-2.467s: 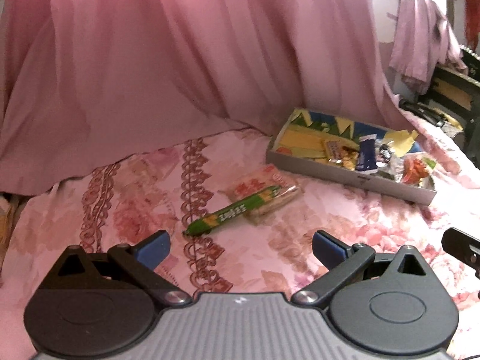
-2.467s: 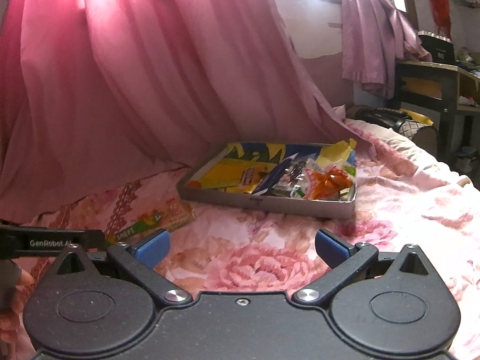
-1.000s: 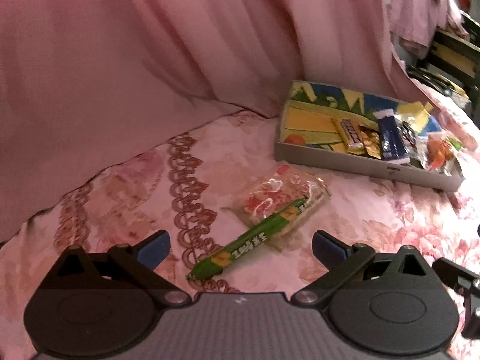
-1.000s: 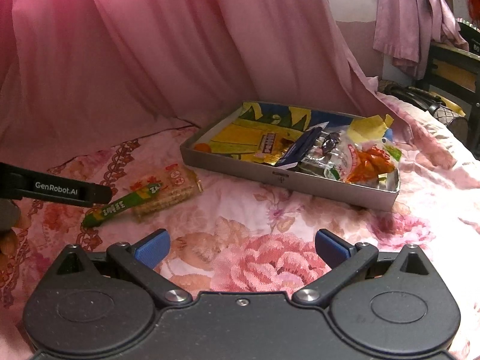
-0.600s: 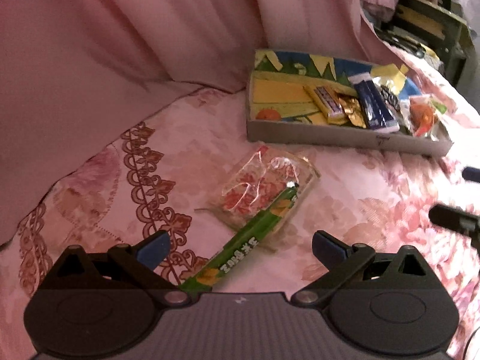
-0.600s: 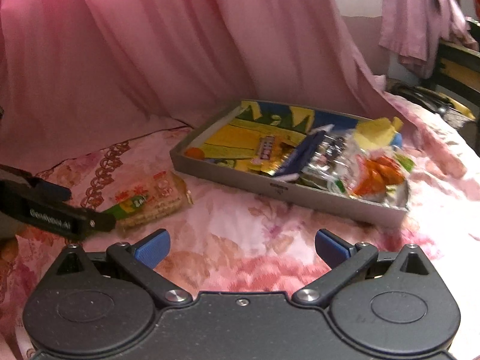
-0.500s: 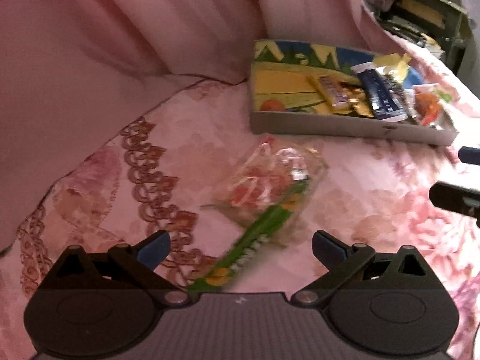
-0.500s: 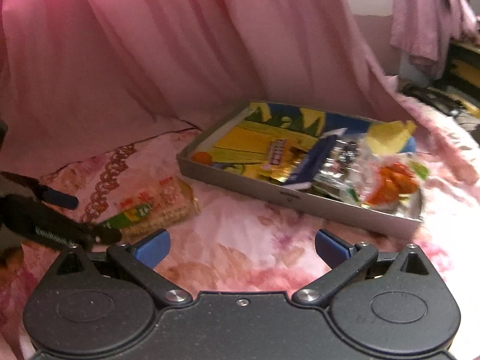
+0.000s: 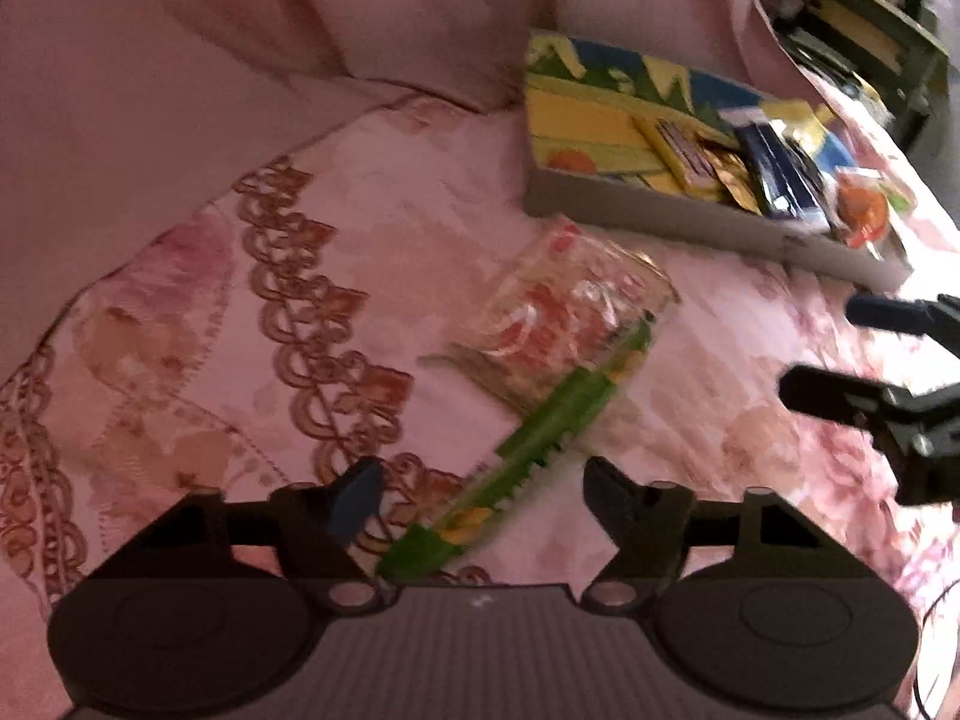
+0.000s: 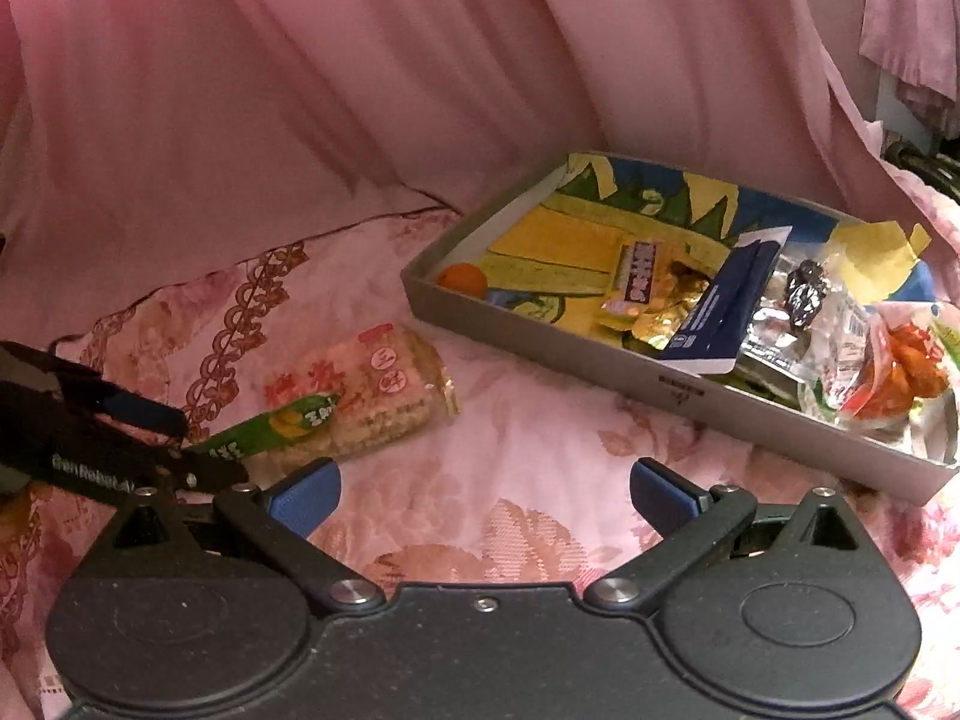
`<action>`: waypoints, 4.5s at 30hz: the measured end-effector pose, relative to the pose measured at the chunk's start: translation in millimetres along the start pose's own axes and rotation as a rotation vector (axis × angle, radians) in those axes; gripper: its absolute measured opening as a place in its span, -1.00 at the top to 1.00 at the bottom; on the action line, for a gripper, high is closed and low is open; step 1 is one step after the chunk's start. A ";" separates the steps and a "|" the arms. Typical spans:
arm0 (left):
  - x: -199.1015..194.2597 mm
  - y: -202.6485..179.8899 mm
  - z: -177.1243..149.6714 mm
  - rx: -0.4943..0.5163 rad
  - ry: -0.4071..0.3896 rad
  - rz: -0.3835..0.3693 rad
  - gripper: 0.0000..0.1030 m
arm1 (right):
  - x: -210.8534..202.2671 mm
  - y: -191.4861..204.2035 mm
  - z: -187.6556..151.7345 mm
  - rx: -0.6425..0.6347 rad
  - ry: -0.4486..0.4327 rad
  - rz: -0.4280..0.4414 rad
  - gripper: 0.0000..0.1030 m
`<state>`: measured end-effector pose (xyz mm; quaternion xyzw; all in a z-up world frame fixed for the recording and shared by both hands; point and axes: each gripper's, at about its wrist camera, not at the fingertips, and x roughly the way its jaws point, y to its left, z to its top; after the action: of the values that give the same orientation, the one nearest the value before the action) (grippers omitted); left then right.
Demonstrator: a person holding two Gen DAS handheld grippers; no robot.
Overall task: Organize snacks
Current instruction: 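Grasp the green sausage stick with the left tool while the right tool grasps the rice-cracker packet, then carry the sausage stick and rice-cracker packet over the tray, then lower both snacks into the tray and open both tools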
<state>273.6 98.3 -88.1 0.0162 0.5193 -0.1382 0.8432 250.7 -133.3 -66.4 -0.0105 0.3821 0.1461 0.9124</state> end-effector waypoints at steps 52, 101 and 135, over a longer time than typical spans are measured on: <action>1.0 52.9 -21.5 -0.526 -0.009 -0.127 0.62 | 30.1 47.7 -13.4 -0.029 0.174 0.010 -0.49; 35.4 -44.0 134.0 -0.220 -0.423 -0.266 0.64 | 21.1 -49.1 68.3 -0.030 -0.350 -0.315 -0.44; 98.9 -45.6 137.6 -0.211 -0.211 -0.259 0.56 | 80.8 -52.3 56.6 -0.130 -0.194 -0.378 -0.50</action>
<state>423.8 9.6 -106.5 -0.1536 0.4372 -0.1912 0.8653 358.1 -155.1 -87.8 -0.1266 0.2734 -0.0029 0.9535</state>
